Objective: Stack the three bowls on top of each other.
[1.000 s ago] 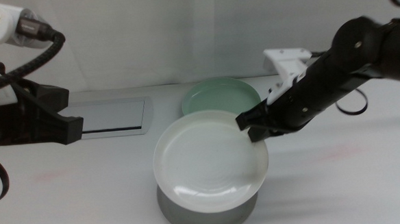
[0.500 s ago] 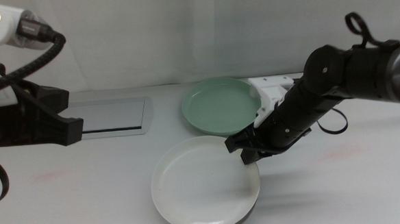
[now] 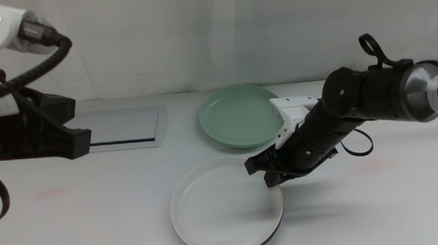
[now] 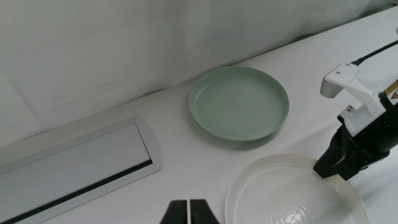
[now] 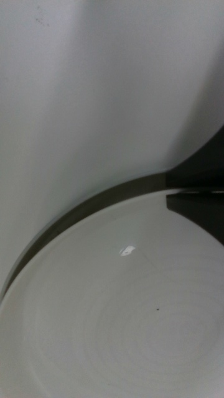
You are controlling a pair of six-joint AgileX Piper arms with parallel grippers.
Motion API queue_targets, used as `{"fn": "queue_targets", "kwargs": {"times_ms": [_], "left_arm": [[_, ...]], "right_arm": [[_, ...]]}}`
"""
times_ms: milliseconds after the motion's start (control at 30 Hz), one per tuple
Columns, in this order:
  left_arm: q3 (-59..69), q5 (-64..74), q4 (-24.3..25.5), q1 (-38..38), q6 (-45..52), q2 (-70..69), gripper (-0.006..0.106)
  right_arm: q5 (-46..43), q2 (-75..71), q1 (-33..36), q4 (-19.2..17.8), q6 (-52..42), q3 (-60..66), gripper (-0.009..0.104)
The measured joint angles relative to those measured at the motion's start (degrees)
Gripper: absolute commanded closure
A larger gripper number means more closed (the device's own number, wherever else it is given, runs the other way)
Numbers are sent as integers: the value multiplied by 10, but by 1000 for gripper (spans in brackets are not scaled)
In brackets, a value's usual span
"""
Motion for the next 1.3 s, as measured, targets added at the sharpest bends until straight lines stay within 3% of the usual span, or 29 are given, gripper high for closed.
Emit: {"fn": "queue_targets", "kwargs": {"times_ms": [300, 800, 967, 1200, 1300], "left_arm": [[48, -50, 0, 0, 0, -63, 103], [345, -179, 31, 0, -21, -344, 103], [407, -218, 31, 0, -65, -373, 103], [481, -308, 31, 0, -71, -378, 103], [499, -320, 32, 0, -59, -378, 103]], "right_arm": [[-6, 3, 0, -4, 3, -1, 97], [-8, 3, 0, -17, 3, -2, 93], [-8, 3, 0, -24, 5, -2, 69], [-8, 7, 0, -34, 5, -2, 11], [-9, 5, 0, -34, 5, -2, 1]]}}
